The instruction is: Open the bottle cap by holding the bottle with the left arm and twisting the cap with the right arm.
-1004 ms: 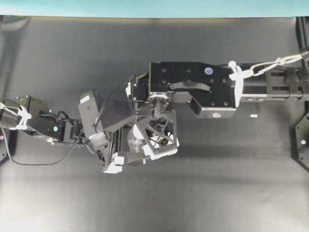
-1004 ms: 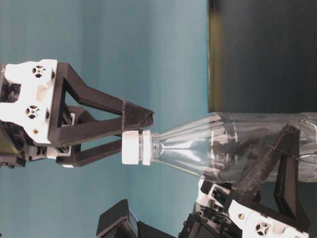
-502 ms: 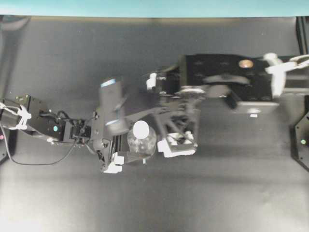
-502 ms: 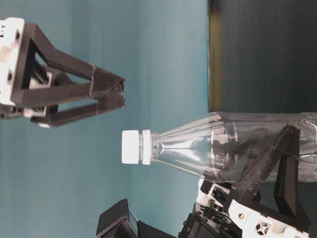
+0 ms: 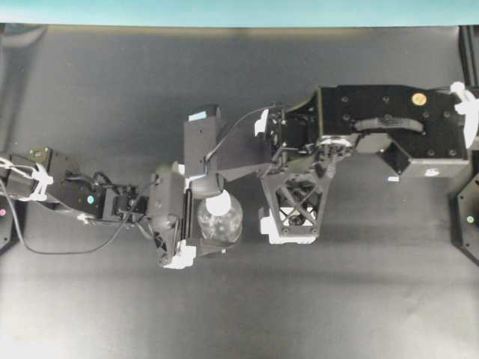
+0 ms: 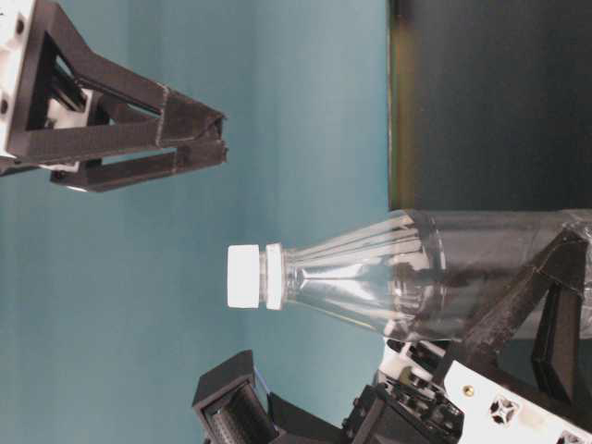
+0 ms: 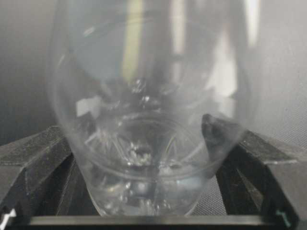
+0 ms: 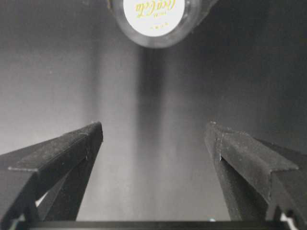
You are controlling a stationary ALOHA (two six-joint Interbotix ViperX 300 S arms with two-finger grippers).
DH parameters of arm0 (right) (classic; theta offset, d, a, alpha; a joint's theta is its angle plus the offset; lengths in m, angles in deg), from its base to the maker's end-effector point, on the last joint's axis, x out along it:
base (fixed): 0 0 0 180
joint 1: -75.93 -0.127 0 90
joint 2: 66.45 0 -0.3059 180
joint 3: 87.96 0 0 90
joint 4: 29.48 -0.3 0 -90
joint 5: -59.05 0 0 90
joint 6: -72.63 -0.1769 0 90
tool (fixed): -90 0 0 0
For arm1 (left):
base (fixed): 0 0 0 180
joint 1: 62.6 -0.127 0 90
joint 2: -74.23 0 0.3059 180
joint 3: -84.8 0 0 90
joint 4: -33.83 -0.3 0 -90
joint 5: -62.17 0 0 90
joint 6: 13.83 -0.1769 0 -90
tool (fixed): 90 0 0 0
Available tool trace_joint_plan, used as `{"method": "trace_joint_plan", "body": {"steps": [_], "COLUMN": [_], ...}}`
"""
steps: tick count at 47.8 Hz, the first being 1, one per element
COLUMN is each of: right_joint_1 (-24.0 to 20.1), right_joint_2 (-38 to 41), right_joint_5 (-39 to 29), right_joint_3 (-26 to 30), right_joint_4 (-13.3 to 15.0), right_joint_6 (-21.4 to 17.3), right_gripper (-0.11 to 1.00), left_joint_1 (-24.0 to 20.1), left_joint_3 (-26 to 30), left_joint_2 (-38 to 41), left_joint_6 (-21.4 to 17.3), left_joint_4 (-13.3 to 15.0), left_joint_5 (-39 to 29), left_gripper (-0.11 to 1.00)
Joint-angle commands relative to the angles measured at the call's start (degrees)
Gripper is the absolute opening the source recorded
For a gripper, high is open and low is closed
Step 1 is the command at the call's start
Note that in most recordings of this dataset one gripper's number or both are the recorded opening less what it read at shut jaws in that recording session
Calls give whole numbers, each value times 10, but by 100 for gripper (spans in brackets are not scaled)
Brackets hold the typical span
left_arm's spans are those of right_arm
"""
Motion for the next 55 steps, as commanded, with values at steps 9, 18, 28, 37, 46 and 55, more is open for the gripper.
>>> {"method": "trace_joint_plan", "body": {"steps": [9, 18, 28, 37, 46, 55], "right_joint_1": [-9, -9, -9, -11, -12, -12], "right_joint_2": [-40, -86, -152, -203, -256, -314], "right_joint_5": [4, 24, 93, 132, 175, 230], "right_joint_3": [-12, -59, -129, -189, -243, -304], "right_joint_4": [0, 0, -1, -4, -4, -4], "right_joint_6": [-17, -47, -96, -118, -140, -144], "right_gripper": [83, 83, 82, 82, 82, 82], "left_joint_1": [1, 1, 2, 2, 2, 2], "left_joint_3": [4, 4, 5, 5, 4, 5], "left_joint_2": [-4, -7, -8, -11, -11, -11], "left_joint_6": [2, 3, 4, 4, 4, 4], "left_joint_4": [-2, -1, -1, -1, -2, -2], "left_joint_5": [-11, -11, -18, -25, -25, -26], "left_gripper": [96, 96, 96, 96, 96, 96]}}
